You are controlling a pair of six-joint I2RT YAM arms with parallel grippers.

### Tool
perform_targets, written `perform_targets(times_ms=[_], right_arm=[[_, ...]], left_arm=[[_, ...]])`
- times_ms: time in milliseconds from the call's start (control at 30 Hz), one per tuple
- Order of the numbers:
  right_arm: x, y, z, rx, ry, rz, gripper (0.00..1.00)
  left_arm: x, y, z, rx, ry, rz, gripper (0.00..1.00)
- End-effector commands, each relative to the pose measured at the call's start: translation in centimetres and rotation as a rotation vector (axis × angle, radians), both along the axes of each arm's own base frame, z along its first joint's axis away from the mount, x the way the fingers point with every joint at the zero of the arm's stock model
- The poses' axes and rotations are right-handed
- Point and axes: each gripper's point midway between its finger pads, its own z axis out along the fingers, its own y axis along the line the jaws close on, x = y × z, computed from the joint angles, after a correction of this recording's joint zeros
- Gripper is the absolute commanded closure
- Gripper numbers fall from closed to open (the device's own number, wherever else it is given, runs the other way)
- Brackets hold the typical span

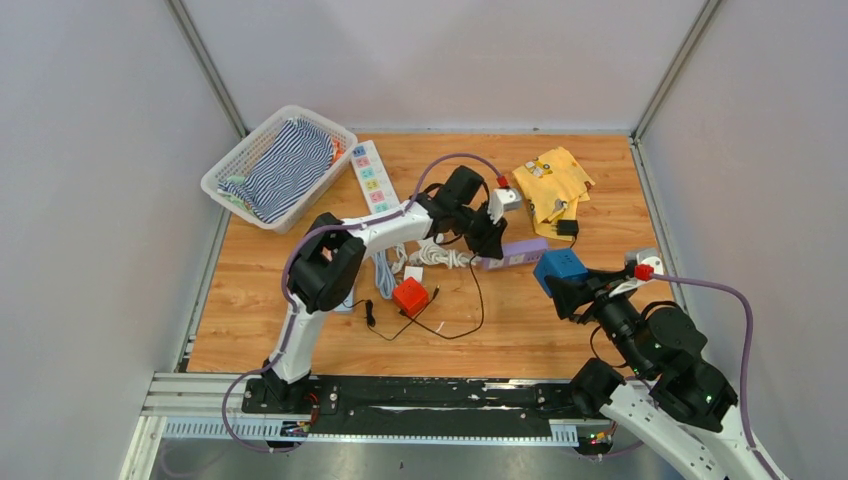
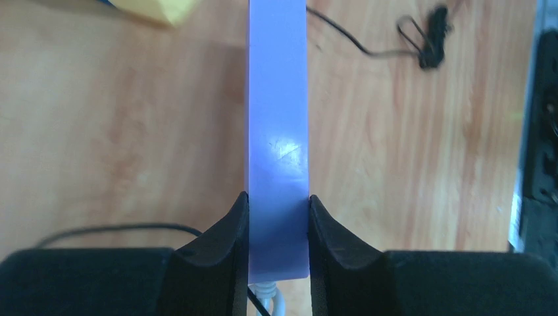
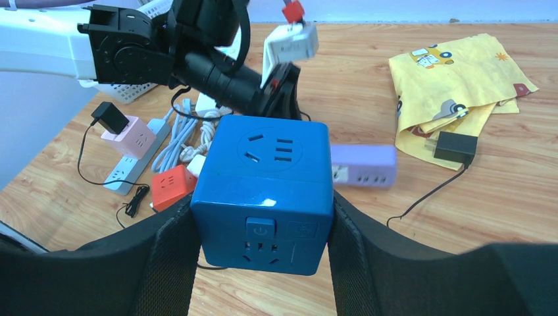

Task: Insert the plug
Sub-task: Move the socket to the center of the board.

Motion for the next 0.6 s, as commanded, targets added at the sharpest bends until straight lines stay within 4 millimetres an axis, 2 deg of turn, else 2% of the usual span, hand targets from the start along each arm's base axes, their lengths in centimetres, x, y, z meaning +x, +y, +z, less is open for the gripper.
perform_targets(times_ms=[0, 67, 133, 233, 300, 400, 467, 567], right_arm=[[-0.2, -0.8, 1.4, 0.047, -0.017, -0.031, 0.84], [-0.2, -0.7, 1.3, 0.050, -0.012, -0.030, 0.84], [-0.2, -0.6, 1.3, 0.055, -0.006, -0.026, 0.84], [-0.2, -0.5, 1.2, 0.062, -0.001, -0.025, 0.84], [-0.2, -0.4, 1.2, 0.063, 0.004, -0.021, 0.84], [-0.2, -0.1, 1.0, 0.065, 0.014, -0.009, 0.84], [-0.2, 0.1, 1.0, 0.067, 0.016, -0.005, 0.84], [-0.2, 0.2, 1.0, 0.069, 0.019, -0.003, 0.84]], left_arm=[[-5.4, 0.8, -0.7, 0.051, 0.104, -0.188, 1.00], [-6.7, 1.3, -1.8, 0.104, 0.143, -0.230, 1.00], [-7.2, 1.7, -2.4, 0.129, 0.157, -0.242, 0.92], [-6.1, 2.0, -2.0, 0.167, 0.117, -0.195, 0.59], [-5.1, 1.9, -0.2, 0.161, 0.065, -0.152, 0.44], [-2.9, 2.2, 3.5, 0.124, -0.038, -0.032, 0.24], [-1.6, 2.8, 6.2, 0.079, -0.099, 0.062, 0.19], [0.4, 5.2, 9.1, 0.058, -0.140, 0.240, 0.20]])
